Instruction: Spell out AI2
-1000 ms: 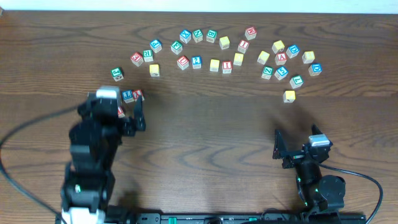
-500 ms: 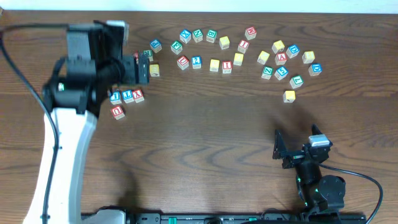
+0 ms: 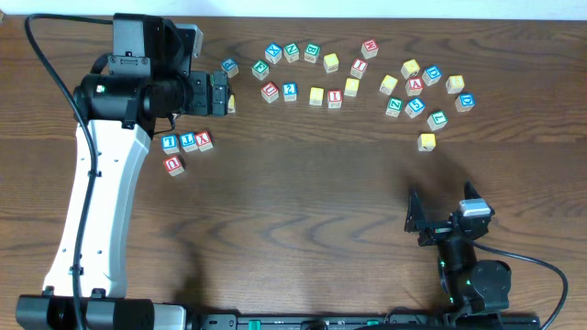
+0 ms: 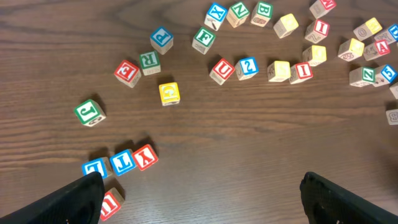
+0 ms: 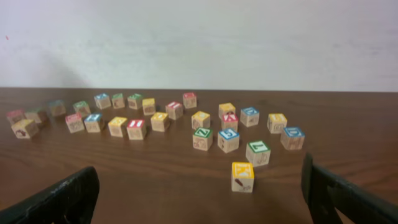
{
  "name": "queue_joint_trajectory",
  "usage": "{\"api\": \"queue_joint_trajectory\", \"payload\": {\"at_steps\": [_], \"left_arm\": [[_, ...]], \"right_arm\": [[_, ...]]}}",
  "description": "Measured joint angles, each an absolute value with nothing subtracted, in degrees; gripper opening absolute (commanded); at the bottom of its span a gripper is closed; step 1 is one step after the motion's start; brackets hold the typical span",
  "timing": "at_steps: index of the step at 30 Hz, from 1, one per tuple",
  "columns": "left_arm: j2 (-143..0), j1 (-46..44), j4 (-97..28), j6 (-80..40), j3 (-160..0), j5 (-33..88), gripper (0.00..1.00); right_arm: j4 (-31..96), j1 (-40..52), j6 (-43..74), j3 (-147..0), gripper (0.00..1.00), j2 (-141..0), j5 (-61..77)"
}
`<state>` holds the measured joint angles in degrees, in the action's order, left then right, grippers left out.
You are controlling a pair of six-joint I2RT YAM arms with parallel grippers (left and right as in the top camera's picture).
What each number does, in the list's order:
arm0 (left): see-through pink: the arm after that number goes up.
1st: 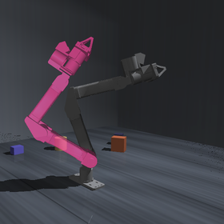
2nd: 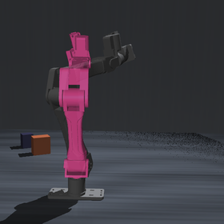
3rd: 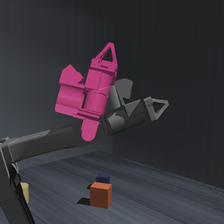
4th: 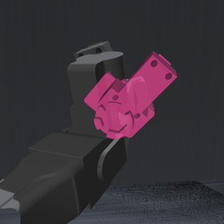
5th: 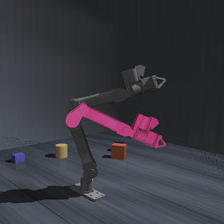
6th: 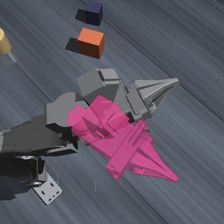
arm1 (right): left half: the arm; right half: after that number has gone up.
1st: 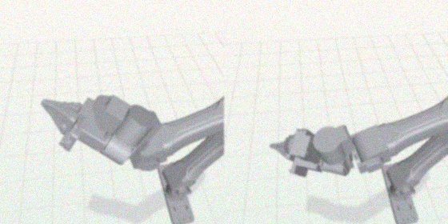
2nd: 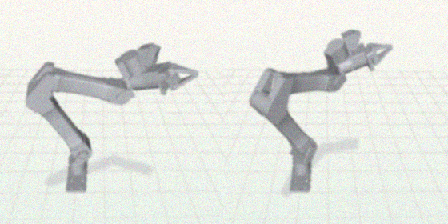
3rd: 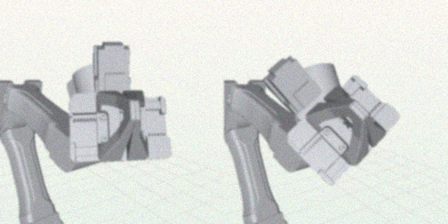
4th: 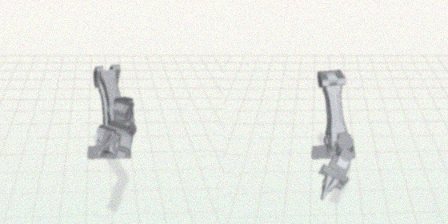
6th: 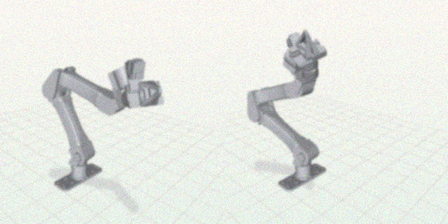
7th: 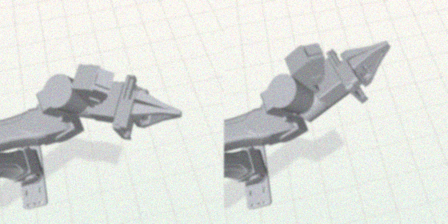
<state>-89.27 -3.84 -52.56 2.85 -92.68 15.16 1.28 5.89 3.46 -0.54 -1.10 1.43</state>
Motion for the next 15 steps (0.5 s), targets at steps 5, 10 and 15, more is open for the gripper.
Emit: {"api": "queue_joint_trajectory", "payload": {"at_steps": [5, 10, 15], "left_arm": [[-89.27, -3.84, -53.69, 2.85, -92.68, 15.22, 0.99], [-89.27, -3.84, -53.74, 2.83, -92.68, 15.35, 0.99], [-89.27, -3.84, -53.78, 2.72, -92.68, 15.38, 0.99]], "right_arm": [[0.08, 5.89, 3.46, -0.54, 0.99, -1.13, -1.69], [-2.52, 5.89, 3.73, -0.54, 0.99, -1.13, -5.02], [-8.64, 5.65, 6.66, -0.99, 0.99, -1.43, -6.07]]}}
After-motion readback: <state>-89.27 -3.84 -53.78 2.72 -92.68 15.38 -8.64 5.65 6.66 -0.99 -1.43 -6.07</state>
